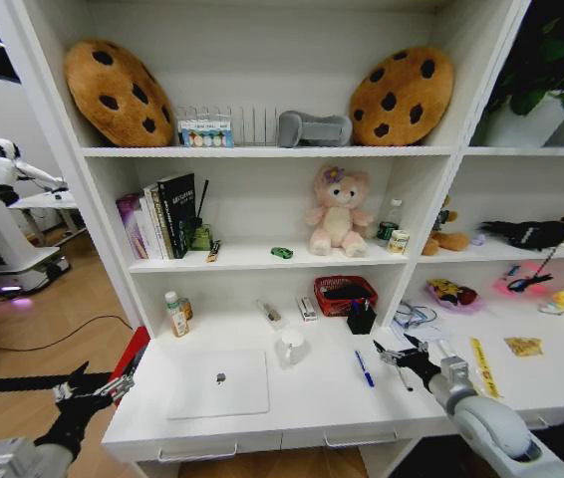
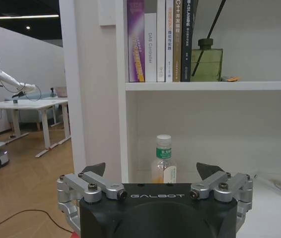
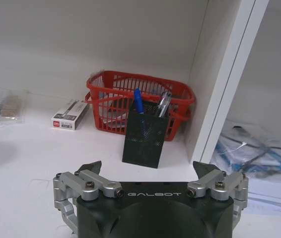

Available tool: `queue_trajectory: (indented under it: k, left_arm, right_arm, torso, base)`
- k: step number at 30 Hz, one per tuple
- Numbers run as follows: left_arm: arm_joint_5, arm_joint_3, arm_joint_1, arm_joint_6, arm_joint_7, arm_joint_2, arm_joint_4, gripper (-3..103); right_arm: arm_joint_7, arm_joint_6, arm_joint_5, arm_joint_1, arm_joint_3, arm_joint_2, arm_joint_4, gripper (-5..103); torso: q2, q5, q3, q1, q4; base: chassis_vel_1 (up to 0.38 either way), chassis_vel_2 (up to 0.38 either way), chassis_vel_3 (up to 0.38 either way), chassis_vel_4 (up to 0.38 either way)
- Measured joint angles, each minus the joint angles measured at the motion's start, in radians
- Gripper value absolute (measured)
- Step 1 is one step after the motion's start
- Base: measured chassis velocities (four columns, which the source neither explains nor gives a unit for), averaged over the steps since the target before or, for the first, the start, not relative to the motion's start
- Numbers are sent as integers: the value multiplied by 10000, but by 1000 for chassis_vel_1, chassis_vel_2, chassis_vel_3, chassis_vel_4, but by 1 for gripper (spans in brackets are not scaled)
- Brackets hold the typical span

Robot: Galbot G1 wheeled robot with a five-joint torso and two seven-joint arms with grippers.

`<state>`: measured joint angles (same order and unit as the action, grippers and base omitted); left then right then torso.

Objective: Organize the objects on the table.

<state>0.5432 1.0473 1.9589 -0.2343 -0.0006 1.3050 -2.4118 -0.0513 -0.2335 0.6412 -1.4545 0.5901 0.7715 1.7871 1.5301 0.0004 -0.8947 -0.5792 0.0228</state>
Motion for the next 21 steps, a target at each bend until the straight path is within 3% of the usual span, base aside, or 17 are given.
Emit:
queue_trajectory:
  k: [4, 8, 17, 21]
  left_arm:
    - [0, 0, 0, 0, 0, 0, 1, 100]
    - [0, 0, 0, 0, 0, 0, 1, 100]
    - [0, 0, 0, 0, -1, 0, 1, 100]
    - [0, 0, 0, 0, -1, 0, 1, 100]
  right_arm:
    - [-225, -425, 738, 797, -890, -93, -213, 100]
    - [45, -565, 682, 1446, -1745, 213, -298, 100]
    - [308, -662, 574, 1825, -2103, 514, -767, 100]
    - [702, -737, 979, 2036, -2232, 674, -1255, 100]
  torso:
    - [0, -6, 0, 0, -4]
    - [0, -5, 0, 0, -6]
    - [0, -5, 0, 0, -2]
    - [0, -5, 1, 0, -2]
  base:
    - [0, 0, 0, 0]
    - [0, 0, 0, 0]
    - [0, 0, 0, 0]
    - [0, 0, 0, 0]
